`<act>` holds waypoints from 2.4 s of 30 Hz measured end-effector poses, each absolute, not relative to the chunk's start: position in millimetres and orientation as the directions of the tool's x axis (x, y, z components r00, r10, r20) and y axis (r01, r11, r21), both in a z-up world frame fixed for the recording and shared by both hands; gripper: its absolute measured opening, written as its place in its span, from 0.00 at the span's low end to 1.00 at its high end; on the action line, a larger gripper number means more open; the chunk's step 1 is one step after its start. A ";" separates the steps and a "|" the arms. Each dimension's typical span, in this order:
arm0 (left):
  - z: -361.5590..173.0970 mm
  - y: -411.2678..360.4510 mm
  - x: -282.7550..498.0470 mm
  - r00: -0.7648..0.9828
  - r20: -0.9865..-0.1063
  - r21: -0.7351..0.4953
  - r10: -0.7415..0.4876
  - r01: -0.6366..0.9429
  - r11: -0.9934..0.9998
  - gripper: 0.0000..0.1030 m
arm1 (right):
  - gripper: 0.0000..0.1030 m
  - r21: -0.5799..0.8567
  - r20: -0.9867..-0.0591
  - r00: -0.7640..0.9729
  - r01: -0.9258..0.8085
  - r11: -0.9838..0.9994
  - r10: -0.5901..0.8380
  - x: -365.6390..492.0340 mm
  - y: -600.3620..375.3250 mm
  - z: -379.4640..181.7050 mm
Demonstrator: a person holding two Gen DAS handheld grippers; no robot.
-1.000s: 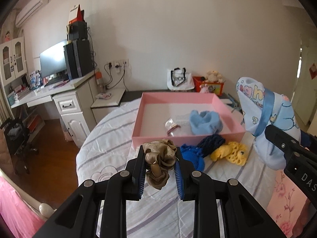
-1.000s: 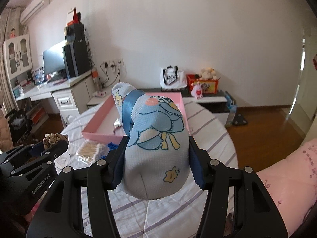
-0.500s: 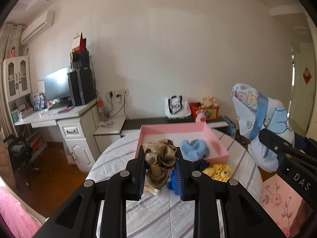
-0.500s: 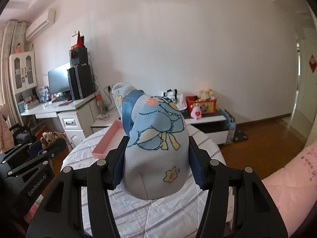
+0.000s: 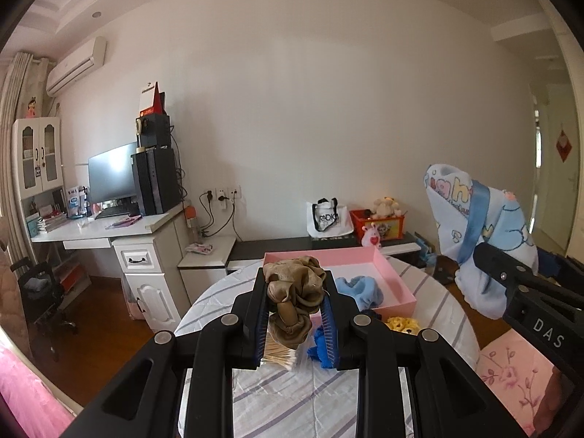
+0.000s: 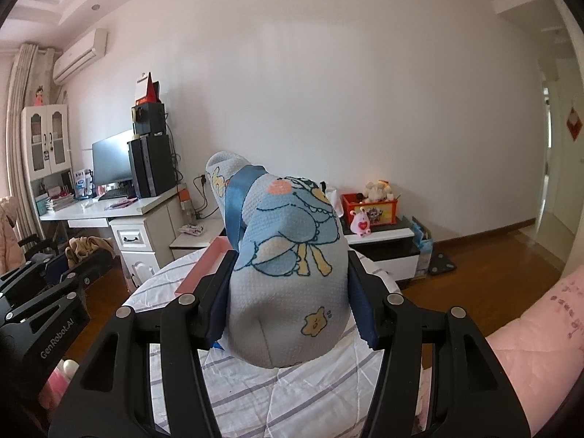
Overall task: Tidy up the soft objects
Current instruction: 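Carry the scrunchie and the blue garment over the pink box with both tools, then open both tools to drop the scrunchie and garment into the pink box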
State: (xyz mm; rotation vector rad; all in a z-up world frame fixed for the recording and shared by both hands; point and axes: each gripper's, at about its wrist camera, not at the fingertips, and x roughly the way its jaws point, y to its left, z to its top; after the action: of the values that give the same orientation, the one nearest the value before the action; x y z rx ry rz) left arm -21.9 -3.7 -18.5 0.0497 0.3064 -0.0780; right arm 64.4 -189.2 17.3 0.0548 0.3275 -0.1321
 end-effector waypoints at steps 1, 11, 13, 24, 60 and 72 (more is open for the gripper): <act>-17.7 -3.1 -18.8 0.950 -0.304 0.036 -0.067 0.081 0.996 0.22 | 0.52 0.033 -0.326 0.938 0.138 0.990 -0.120 64.0 -189.9 16.4; -16.2 -5.4 -22.5 0.949 -0.310 0.033 -0.066 0.080 0.996 0.22 | 0.52 0.025 -0.334 0.935 0.138 0.990 -0.122 66.1 -190.4 16.1; -15.2 -6.2 -20.3 0.948 -0.311 0.033 -0.066 0.080 0.996 0.22 | 0.52 0.022 -0.338 0.933 0.138 0.990 -0.123 67.7 -189.4 15.6; -11.1 -3.0 2.4 0.939 -0.335 0.023 -0.074 0.086 0.996 0.22 | 0.52 0.010 -0.359 0.924 0.146 0.989 -0.133 77.7 -189.3 13.5; -7.5 -22.5 267.1 0.817 -0.567 0.004 -0.103 0.128 0.992 0.22 | 0.52 0.044 -0.573 0.814 0.148 0.988 -0.096 239.2 -209.8 -54.0; 3.4 -46.0 393.1 0.787 -0.611 0.036 -0.088 0.138 0.990 0.22 | 0.53 0.040 -0.593 0.796 0.180 0.983 -0.122 296.5 -222.4 -56.7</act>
State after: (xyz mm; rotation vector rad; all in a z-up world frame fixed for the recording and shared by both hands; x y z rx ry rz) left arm 393.1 -46.0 3.4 0.0805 0.6545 -0.1221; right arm 296.5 -222.4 -56.7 0.0957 0.6302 -0.1621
